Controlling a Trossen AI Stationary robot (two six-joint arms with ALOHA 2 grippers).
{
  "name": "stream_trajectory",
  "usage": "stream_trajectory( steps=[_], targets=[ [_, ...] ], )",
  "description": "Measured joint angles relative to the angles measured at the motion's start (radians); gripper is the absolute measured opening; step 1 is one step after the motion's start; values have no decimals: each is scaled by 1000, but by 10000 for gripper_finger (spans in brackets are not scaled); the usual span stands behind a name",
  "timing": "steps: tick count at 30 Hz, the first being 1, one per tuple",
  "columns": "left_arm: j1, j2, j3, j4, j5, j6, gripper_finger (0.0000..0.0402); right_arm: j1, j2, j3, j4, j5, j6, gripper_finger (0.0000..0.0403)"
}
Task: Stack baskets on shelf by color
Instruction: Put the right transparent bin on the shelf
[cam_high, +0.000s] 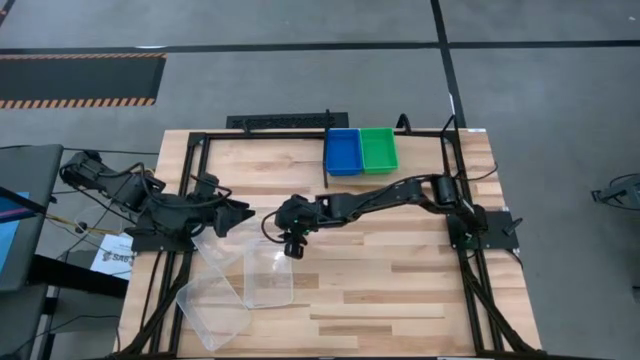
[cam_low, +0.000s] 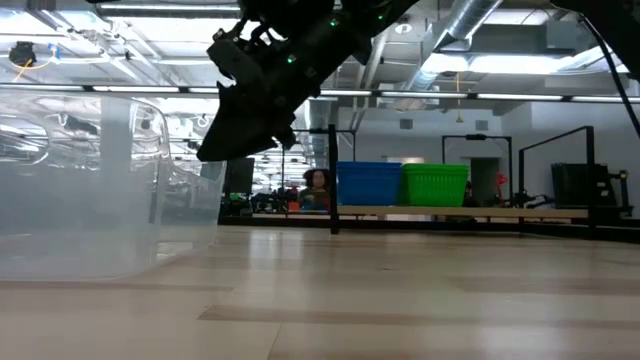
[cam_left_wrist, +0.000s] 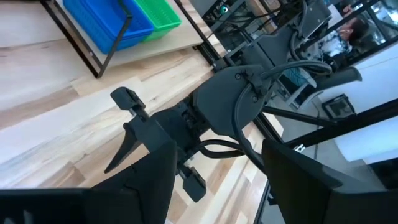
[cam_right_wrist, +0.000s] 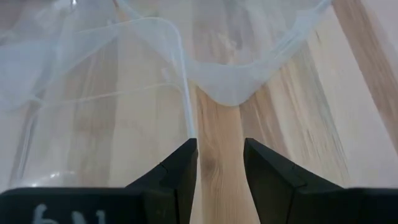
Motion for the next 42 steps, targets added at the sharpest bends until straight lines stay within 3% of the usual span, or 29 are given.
stream_trajectory(
  steps=[14, 27, 33, 38, 42],
  targets=[
    [0, 0, 0, 0, -6, 31, 224, 9, -31, -1, -8, -3, -20, 148],
    [0, 0, 0, -10, -8, 31, 224, 16, 24, -1, -46, -5, -25, 141],
    [0, 0, 0, -23, -18, 30, 224, 21, 51, -5, -137, -6, -15, 102],
    [0, 0, 0, -24, -29, 31, 224, 24, 38, -3, -233, -4, 10, 14],
    [0, 0, 0, -29, -28, 31, 224, 23, -22, -4, -377, -21, 9, 6]
  ],
)
